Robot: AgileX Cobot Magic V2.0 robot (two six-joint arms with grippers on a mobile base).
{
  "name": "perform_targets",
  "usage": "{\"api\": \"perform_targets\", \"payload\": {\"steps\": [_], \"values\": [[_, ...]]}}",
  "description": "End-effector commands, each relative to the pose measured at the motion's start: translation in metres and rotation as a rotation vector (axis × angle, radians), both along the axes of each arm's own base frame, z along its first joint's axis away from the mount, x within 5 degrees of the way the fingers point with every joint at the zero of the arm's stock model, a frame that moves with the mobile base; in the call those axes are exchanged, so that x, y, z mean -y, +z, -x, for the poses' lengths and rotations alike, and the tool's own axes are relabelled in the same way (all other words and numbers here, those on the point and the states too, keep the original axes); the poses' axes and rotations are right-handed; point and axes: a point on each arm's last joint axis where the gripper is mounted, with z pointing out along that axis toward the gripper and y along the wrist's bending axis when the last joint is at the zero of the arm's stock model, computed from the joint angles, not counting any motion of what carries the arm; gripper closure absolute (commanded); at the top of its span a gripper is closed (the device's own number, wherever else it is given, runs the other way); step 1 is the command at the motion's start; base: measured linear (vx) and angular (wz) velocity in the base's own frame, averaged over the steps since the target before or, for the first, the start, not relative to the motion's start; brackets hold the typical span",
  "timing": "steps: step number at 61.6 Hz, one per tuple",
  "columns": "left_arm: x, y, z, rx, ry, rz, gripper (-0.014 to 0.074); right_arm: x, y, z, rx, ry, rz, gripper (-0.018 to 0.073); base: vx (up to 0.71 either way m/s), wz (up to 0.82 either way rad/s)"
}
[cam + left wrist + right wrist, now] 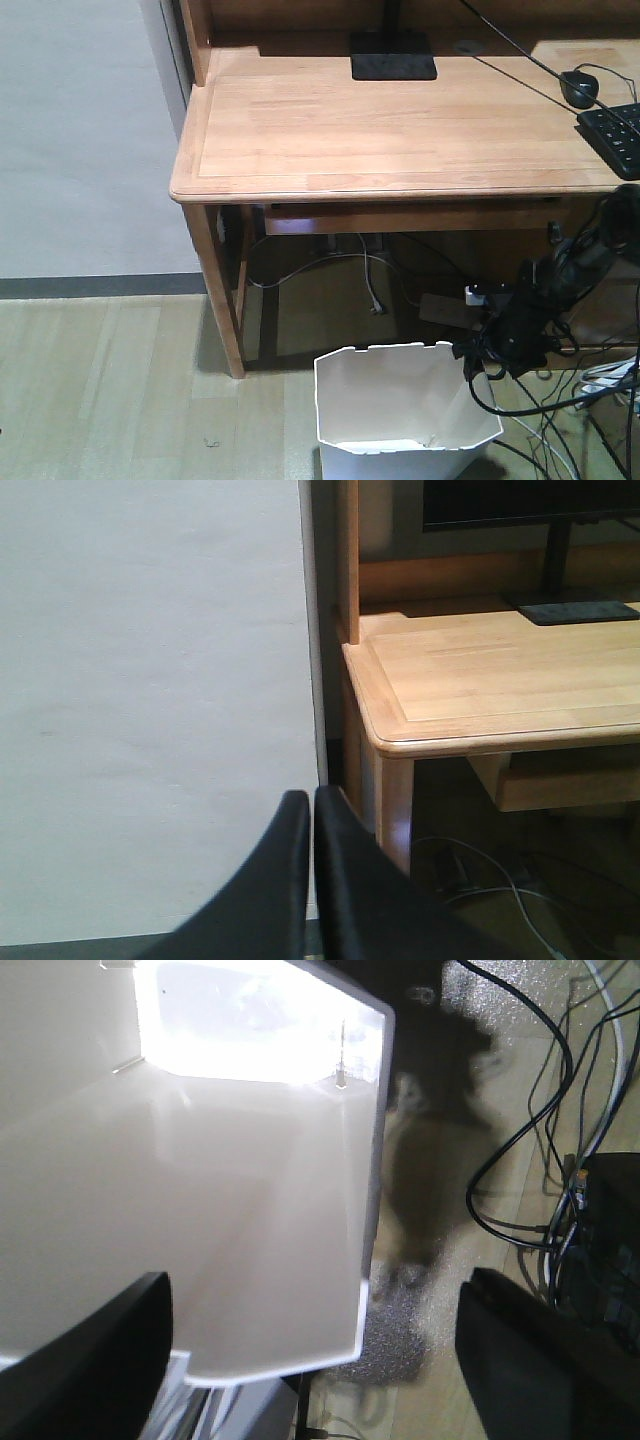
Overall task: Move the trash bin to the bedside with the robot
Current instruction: 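Close the right gripper on the bin's rim nearest the robot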
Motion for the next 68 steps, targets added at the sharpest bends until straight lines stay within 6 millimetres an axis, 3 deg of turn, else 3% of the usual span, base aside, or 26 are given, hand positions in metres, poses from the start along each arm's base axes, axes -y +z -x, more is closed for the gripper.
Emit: {"api": "perform_targets", "payload": {"steps": [1, 23, 43, 58, 68], "values": [[0.000, 0.001, 0.000, 0.064, -0.004, 0.004, 0.0603, 0.003, 0.004, -0.015, 0.063, 0.021, 0.005, -0.0015, 0.00, 0.00], [0.000, 0.001, 0.000, 0.064, -0.004, 0.004, 0.0603, 0.012, -0.051, -0.006, -0.009, 0.010, -0.003, -0.0015, 0.00, 0.00], [0.000, 0.001, 0.000, 0.064, -0.004, 0.004, 0.0603, 0.011, -0.075, -0.013, -0.025, 0.017, -0.018, 0.0045, 0.00, 0.00], [0.000, 0.001, 0.000, 0.064, -0.004, 0.004, 0.0603, 0.011, -0.079, -0.024, 0.007, -0.016, -0.027, 0.0218, 0.00, 0.00], [0.000, 0.001, 0.000, 0.064, -0.004, 0.004, 0.0603, 0.009, -0.079, -0.026, -0.013, 0.016, -0.045, 0.0484, 0.00, 0.00]]}}
